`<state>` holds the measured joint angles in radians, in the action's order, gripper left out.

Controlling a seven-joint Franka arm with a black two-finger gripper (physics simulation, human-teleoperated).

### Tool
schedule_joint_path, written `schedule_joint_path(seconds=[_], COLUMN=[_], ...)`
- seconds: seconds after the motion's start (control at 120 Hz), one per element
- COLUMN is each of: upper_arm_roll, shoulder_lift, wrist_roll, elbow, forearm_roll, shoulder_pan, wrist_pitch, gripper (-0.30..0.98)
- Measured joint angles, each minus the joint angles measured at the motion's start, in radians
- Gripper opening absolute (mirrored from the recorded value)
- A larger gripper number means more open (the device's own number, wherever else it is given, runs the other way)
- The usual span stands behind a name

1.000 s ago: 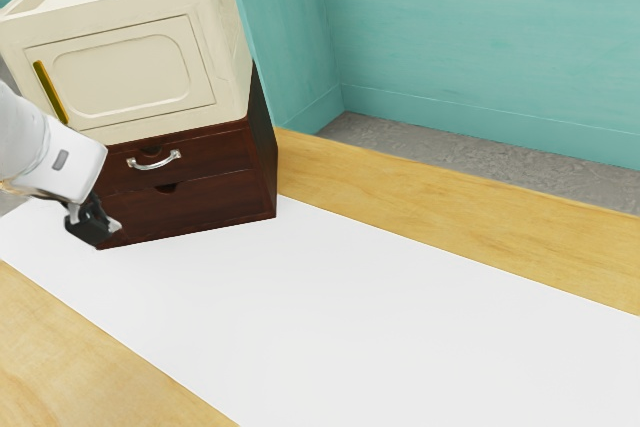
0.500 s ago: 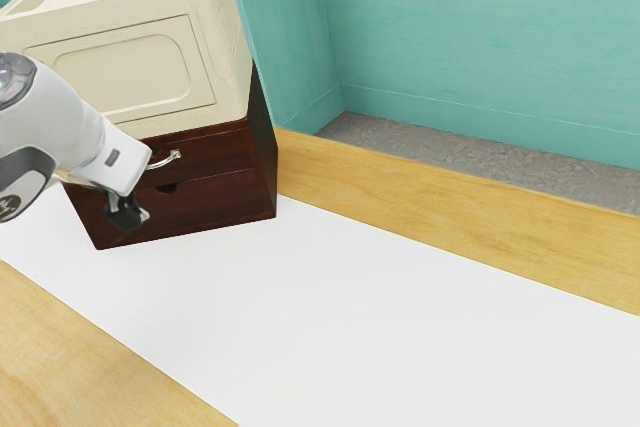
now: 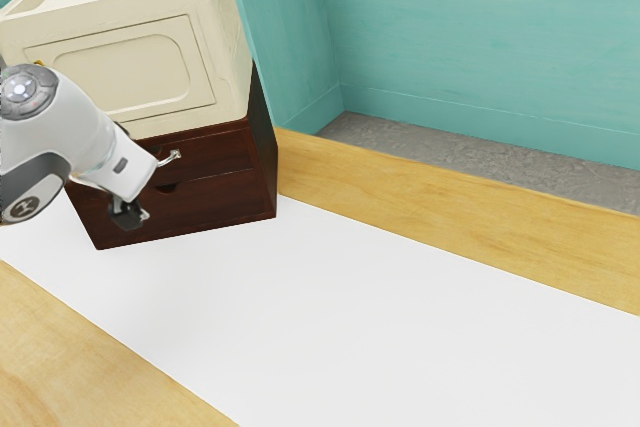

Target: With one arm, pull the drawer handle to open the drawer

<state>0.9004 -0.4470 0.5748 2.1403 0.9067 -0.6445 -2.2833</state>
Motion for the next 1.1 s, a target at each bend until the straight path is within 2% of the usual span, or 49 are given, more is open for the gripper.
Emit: schedule_joint_path(seconds=[0.4, 0.492, 0.65, 0.758, 1.1], upper_arm_roll=[0.177, 0.249, 0.286, 0.366, 0.469], shoulder_lift=[0.023, 0.022, 0.022, 0.020, 0.017], wrist_roll=[0.034, 0.040, 0.048, 0.054, 0.069], elbow=[-0.078, -0.098, -0.115, -0.140, -0.177], forearm_roll=[0.003, 0.010, 0.017, 0.019, 0.022], shoulder_pan=[-0.160, -0.225, -0.254, -0.329, -0.436], wrist_pitch=[-0.020, -0.022, -0.023, -0.023, -0.030], gripper=[0.69, 0.69, 0.69, 0.69, 0.69])
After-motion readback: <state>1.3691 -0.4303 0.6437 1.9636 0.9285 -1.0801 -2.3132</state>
